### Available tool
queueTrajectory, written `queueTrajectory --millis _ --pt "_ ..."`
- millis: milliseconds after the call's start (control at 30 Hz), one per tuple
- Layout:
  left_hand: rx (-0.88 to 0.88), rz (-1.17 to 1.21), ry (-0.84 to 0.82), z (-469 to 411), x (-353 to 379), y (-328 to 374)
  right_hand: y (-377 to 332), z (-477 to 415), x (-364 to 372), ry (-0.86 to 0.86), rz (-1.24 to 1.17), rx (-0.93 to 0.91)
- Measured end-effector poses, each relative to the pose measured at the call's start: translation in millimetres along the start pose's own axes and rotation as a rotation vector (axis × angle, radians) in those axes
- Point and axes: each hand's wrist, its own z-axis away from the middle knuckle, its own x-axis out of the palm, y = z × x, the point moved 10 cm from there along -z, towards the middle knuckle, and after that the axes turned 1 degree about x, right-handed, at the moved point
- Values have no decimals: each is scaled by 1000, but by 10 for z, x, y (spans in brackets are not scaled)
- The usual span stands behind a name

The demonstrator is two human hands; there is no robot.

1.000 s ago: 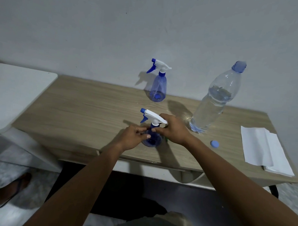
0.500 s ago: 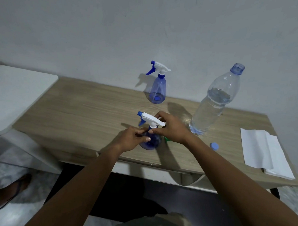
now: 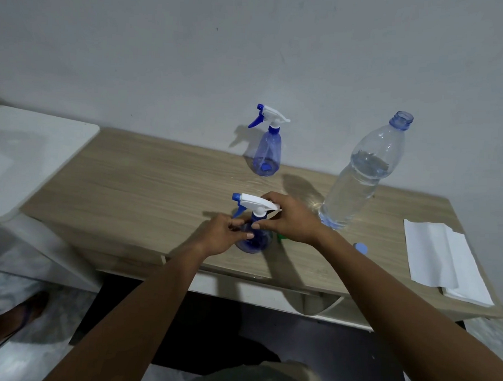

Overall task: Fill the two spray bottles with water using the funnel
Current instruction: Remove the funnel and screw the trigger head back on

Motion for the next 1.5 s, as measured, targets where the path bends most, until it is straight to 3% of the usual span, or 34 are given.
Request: queueTrajectory --millis 133,333,633,767,933,1500 --pt "-5 -19 10 2 1 6 -37 -17 -21 73 82 11" --pt "-24 30 86 16 -58 40 -30 23 8 14 93 5" --pt "63 61 17 28 0 115 30 37 47 -66 94 -20" --pt "30 59 36 19 -11 78 42 34 16 -17 7 58" --pt "15 20 37 39 -22 97 -23 5 -1 56 101 53" --pt "83 54 29 107 1 281 54 37 11 -13 -60 21"
